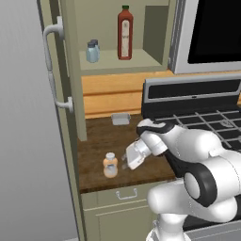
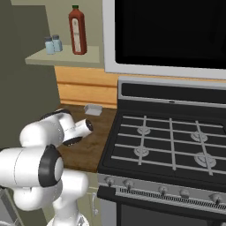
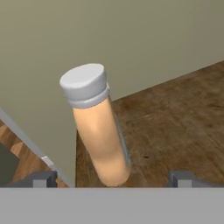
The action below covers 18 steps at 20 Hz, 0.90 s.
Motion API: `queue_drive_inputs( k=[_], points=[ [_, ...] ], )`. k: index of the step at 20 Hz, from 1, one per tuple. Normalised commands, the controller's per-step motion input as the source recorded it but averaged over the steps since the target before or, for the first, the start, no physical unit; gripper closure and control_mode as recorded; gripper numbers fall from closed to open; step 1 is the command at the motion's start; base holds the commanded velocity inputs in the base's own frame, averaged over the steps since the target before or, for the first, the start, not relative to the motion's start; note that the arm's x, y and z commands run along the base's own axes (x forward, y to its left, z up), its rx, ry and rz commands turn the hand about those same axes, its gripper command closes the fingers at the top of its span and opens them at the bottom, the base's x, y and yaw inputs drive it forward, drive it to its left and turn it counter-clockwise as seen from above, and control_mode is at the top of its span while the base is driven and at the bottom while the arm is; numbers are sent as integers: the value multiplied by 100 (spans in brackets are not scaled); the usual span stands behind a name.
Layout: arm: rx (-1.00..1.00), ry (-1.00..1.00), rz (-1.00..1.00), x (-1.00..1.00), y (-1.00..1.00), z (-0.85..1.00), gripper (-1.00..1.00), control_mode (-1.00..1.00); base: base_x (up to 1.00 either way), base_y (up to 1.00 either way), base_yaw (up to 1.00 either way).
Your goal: Put the shaker and condiment bottle from the counter next to their counterparts in the cabinet.
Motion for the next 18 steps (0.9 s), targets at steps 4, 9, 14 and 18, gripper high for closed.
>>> queue_drive_inputs(
  k=[4,9,14,18],
  points=[
    [0,1,0,-50,31,-8,-100,-100,0,0,0],
    [0,0,0,-5,0,0,-100,-100,0,0,0],
    [0,0,0,-2,4,0,-100,-100,0,0,0],
    [0,0,0,0,1,0,-100,-100,0,0,0]
  ],
)
